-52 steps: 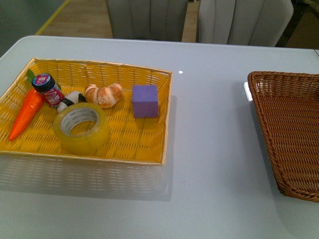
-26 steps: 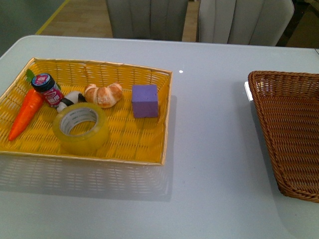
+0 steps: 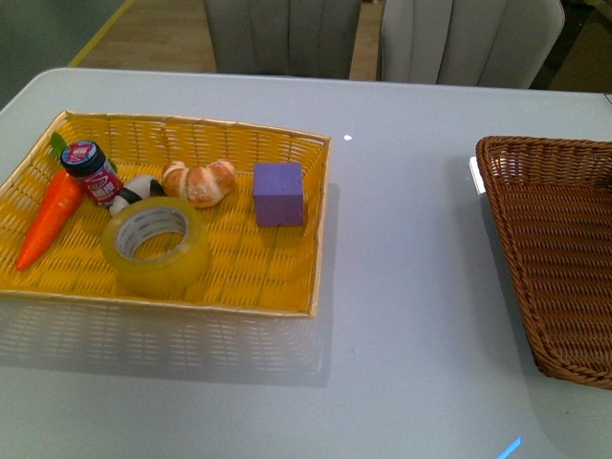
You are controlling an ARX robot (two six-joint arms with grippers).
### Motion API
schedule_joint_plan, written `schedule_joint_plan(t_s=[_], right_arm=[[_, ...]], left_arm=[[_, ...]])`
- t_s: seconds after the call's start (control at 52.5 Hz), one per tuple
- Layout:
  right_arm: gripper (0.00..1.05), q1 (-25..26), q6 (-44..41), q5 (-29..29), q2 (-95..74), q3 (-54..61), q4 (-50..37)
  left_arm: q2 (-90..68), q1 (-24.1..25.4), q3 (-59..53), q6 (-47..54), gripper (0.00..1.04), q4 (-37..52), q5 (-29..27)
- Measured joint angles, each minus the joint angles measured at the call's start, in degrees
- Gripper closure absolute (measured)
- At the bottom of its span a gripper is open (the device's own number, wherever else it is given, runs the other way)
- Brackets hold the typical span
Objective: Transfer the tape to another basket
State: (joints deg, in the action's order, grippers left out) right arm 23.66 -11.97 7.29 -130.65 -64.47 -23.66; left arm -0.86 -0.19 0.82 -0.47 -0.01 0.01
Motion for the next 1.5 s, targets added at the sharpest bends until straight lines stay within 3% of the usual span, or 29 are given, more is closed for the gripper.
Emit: schedule_joint_plan(t_s=[0.19,0.381,0.705,1.143,1.429,1.505], right_arm=[[0.11,0.04,-1.11,0.09,-3.56,-1.62,1.07],[0.48,0.04,-1.25,1.09,-4.79,-2.03,1.05],[1.0,-2.84,3.82,3.5,-1.97,3.32,-0.48],[1.01,-18.38,16.35,1.22,0.44,8.09,-4.9],[1.01,-22.62,18.58,-0.42,-0.68,7.89,-4.96],[0.91,-22.8,18.64,-0.46,-0.68,7.91,-4.96]], left_arm=[[0.0,0.0,0.0,0.0,0.09,0.0,0.0],[0.0,0.0,0.02,0.0,0.09,0.0,0.0],[0.0,0.0,0.0,0.0,0.09,0.0,0.0],[0.0,0.0,0.0,0.0,0.09,0.0,0.0],[0.0,0.0,0.0,0.0,0.09,0.0,0.0],[0.0,0.0,0.0,0.0,0.09,0.0,0.0]])
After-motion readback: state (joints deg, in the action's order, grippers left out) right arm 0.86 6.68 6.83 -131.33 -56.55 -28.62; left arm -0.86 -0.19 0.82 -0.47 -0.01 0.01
